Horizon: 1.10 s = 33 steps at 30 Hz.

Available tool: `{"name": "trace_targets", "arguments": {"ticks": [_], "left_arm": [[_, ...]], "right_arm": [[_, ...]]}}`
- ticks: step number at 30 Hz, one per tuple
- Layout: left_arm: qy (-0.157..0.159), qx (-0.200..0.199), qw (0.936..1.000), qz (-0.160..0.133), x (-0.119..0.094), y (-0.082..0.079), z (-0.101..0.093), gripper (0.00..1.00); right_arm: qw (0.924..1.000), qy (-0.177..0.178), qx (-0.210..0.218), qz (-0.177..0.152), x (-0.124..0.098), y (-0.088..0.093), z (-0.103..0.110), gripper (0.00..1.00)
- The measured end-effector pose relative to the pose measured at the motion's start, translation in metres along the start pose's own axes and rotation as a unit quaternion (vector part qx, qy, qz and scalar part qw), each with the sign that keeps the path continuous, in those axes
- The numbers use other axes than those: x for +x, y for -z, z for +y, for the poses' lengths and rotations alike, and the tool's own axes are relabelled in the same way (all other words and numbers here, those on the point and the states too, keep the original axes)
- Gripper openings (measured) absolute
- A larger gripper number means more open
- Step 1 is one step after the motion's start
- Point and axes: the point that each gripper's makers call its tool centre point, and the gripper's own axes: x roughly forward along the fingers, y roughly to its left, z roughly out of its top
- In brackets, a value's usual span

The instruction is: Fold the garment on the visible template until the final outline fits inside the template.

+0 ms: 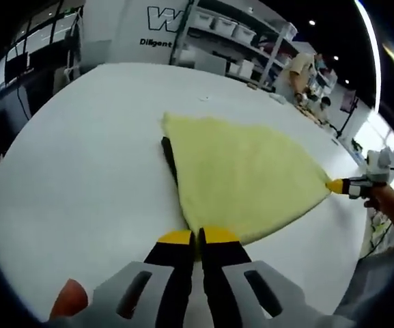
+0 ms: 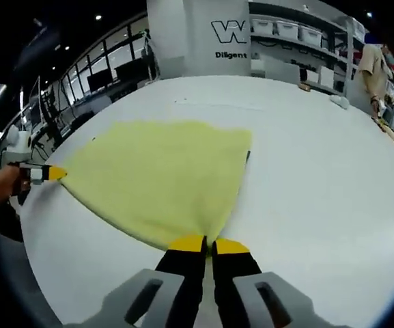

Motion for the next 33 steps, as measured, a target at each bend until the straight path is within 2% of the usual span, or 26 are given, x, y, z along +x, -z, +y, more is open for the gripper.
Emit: {"name": "trace_targets", "arguments": {"ticks": [3,9,11,16,21,22,25,27,33], "left_arm": [[0.0,0.006,0.9999,0.01,-0.008,0.009,-0.004,0.0],[0.002,0.016,0.9995,0.026,-0.025,0.031,-0.014,0.0],[0.0,0.019,0.9994,0.029,-0.03,0.036,-0.016,0.0],[-0.003,0.035,0.9984,0.043,-0.042,0.05,-0.02,0.0],[-0.007,0.035,0.9978,0.056,-0.051,0.059,-0.021,0.0],[-0.008,0.05,0.9973,0.054,-0.051,0.062,-0.021,0.0],[-0.007,0.035,0.9981,0.051,-0.048,0.061,-0.019,0.0],[-0.011,0.051,0.9973,0.051,-0.048,0.061,-0.02,0.0],[-0.013,0.059,0.9971,0.047,-0.048,0.061,-0.02,0.03]], "right_arm": [[0.9993,-0.003,-0.027,0.026,-0.006,0.012,0.005,0.0],[0.9991,-0.001,-0.023,0.035,-0.018,0.024,0.009,0.0],[0.9987,-0.004,-0.02,0.047,-0.024,0.031,0.012,0.0],[0.9974,-0.002,-0.035,0.063,-0.036,0.044,0.022,0.0],[0.9959,-0.002,-0.049,0.077,-0.047,0.054,0.028,0.0],[0.9956,-0.002,-0.055,0.076,-0.046,0.058,0.028,0.0],[0.996,-0.003,-0.049,0.074,-0.043,0.06,0.027,0.0],[0.9956,-0.003,-0.055,0.076,-0.044,0.06,0.028,0.0],[0.9959,0.002,-0.054,0.073,-0.043,0.059,0.026,0.02]]}}
